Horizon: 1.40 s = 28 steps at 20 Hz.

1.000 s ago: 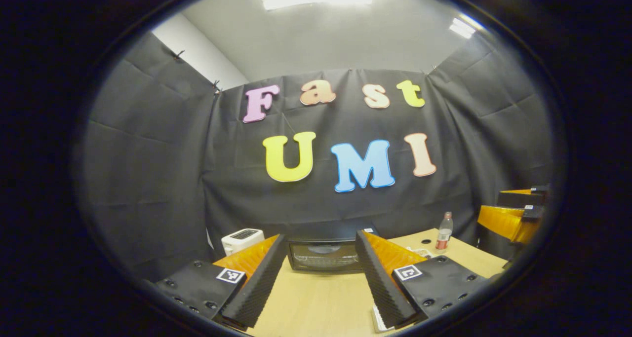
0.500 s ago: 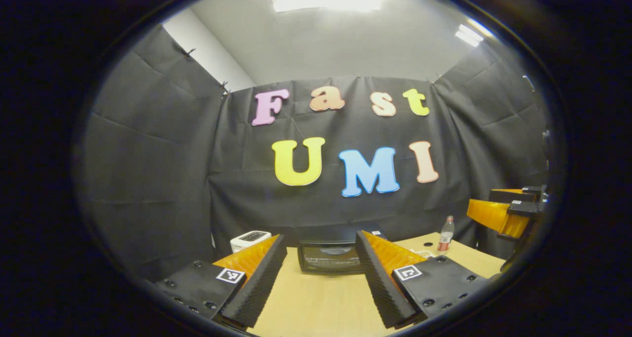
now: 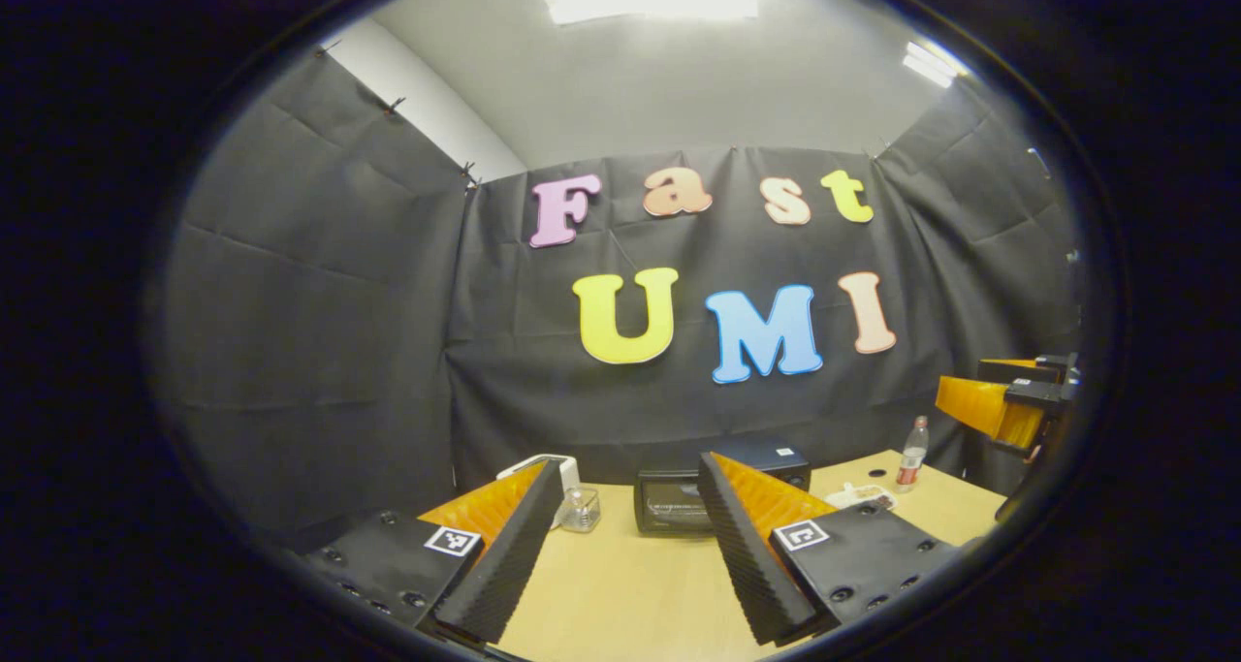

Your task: Open the electric oven with the left hand, put the food in, and close the electric oven.

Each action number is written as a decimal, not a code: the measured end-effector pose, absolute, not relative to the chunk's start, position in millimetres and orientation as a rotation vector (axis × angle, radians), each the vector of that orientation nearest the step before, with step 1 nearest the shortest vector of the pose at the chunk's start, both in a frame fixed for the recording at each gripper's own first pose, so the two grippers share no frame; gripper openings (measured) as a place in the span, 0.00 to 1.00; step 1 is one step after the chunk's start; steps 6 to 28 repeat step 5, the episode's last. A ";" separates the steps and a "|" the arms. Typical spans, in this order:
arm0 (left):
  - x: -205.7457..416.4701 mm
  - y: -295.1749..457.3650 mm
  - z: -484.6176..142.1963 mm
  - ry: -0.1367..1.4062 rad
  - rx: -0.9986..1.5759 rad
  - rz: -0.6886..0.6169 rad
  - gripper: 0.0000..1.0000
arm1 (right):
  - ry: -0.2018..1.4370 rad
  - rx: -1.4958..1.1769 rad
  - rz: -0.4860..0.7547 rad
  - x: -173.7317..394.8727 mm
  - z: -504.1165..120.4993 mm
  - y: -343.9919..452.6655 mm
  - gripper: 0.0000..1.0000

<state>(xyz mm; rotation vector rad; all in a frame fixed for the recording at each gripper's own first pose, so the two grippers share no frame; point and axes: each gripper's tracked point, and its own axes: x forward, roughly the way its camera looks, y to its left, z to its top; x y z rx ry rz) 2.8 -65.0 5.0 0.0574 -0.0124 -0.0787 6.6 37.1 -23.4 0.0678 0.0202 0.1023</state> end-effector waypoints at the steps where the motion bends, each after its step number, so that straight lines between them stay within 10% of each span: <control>1: 4.2 -64.5 4.4 -0.012 0.043 -0.078 0.99 | 0.017 0.067 0.090 7.1 -19.7 35.3 0.98; 28: 11.9 -65.3 4.4 -0.031 0.024 -0.095 0.99 | -0.019 0.006 0.065 6.4 -10.8 34.1 0.97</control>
